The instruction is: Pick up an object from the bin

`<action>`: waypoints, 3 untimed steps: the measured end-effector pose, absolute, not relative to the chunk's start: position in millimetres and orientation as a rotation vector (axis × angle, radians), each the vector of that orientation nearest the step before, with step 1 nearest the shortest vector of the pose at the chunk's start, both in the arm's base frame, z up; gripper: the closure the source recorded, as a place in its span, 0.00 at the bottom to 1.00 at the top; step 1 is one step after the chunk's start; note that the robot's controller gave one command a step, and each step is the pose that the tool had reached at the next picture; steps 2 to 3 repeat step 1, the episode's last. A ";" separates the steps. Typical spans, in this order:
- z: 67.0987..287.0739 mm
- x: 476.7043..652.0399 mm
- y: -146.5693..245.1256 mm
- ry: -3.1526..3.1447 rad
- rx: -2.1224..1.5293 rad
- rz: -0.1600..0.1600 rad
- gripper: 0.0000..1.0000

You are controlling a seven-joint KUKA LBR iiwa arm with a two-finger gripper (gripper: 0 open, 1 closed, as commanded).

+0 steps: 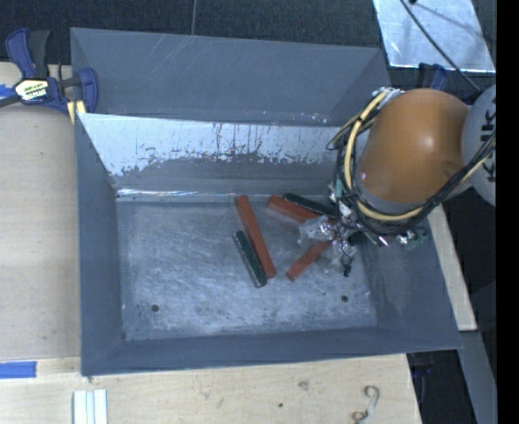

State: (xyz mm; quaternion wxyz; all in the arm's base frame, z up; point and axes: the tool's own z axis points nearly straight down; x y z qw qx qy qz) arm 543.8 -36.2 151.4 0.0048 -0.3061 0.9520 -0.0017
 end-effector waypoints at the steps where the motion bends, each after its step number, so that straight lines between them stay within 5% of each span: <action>1: 198.5 546.0 -36.5 2.984 -0.953 -0.005 1.00; 3: 198.5 546.0 -36.5 2.984 -0.953 -0.005 1.00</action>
Offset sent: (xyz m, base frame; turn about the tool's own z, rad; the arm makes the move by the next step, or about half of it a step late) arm 0.0001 -0.0001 0.0437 0.0000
